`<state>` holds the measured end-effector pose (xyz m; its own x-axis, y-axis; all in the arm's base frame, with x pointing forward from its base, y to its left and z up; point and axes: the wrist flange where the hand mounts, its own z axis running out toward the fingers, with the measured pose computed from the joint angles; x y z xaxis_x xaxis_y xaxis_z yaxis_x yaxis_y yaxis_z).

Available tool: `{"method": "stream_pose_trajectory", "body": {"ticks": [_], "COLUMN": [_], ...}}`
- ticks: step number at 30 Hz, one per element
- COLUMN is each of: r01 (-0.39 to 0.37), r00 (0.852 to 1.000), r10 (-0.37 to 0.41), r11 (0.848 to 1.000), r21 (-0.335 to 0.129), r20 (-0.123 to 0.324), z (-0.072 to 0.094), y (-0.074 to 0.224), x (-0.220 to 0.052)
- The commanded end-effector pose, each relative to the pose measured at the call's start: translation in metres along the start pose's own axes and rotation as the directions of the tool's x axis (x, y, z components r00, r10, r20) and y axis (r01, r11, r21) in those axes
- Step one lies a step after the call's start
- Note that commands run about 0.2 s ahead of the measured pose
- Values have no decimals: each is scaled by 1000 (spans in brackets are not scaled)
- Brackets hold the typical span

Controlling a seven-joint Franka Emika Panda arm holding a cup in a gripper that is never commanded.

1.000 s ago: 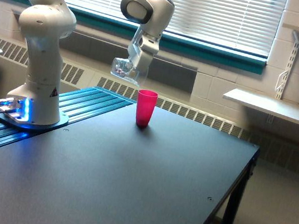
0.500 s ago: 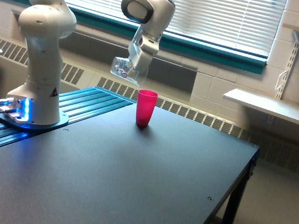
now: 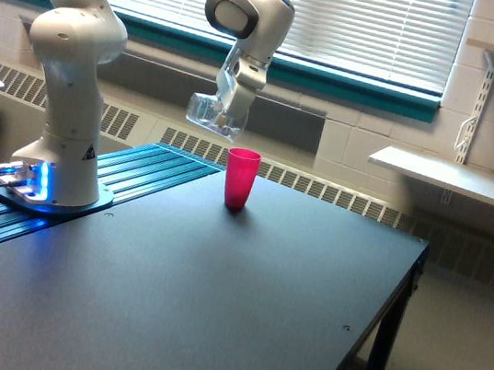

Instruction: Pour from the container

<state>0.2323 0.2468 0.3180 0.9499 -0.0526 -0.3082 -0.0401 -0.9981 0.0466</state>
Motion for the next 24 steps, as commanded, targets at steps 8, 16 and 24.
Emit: {"method": "stream_pose_trajectory", "body": {"ticks": [8,16,24], "r01": [-7,-8,-16], "r00": [1000,1000,999], "r10": [7,8,16], "r11": [1000,1000,1000], "r21": [-2,1,-7], "r20": [-7,-12,-30], "z": [-3,-2,-3], "y": [-6,-8,-8], "x": [2,1,0]}}
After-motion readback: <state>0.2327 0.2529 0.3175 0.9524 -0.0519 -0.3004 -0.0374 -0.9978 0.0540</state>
